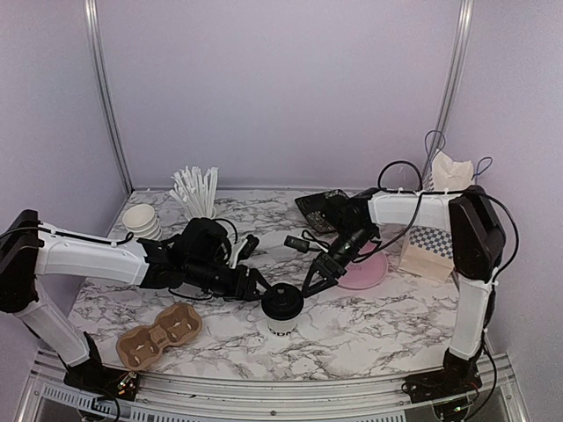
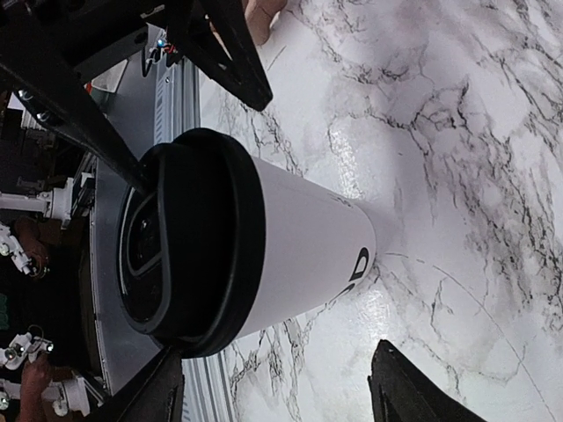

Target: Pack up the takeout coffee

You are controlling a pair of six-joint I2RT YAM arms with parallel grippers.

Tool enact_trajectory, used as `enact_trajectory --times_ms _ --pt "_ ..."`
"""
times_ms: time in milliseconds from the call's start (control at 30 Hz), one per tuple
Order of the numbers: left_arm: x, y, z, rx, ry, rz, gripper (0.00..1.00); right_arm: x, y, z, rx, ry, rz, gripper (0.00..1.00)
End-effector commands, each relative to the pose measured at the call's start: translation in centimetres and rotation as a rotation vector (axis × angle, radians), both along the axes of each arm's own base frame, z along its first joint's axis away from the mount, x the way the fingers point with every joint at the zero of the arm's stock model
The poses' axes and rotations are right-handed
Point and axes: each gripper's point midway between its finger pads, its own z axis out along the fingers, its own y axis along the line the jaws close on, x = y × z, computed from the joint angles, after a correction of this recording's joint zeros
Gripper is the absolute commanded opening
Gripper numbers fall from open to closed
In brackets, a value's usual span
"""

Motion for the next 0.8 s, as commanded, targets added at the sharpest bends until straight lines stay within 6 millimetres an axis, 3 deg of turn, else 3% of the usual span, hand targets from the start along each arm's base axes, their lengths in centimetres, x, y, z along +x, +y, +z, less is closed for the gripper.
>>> enact_trajectory --times_ms 0,300,500,600,767 --pt "-0.3 0.4 -1.9 0.063 0.009 -0.014 0.6 0.4 0.4 -0.8 -0.025 0.005 -0.01 0.69" --pt "-0.7 1.1 -4.8 0.134 0.04 -0.025 0.52 0.7 0.4 -3.4 -0.088 0.052 -0.033 0.59" --pt "-0.8 2.2 -7.4 0.212 0.055 -0.013 0.48 0.8 -1.0 -7.4 -0.229 0.046 -0.066 0.53" --pt "-0.6 1.9 -6.6 0.198 0.035 -0.019 0.49 1.0 -0.7 -6.1 -0.189 0.027 -0.058 0.53" --pt "0.6 0.4 -2.2 0.117 -0.078 -0.028 0.62 2.0 0.3 -0.4 -0.026 -0.033 -0.035 0.58"
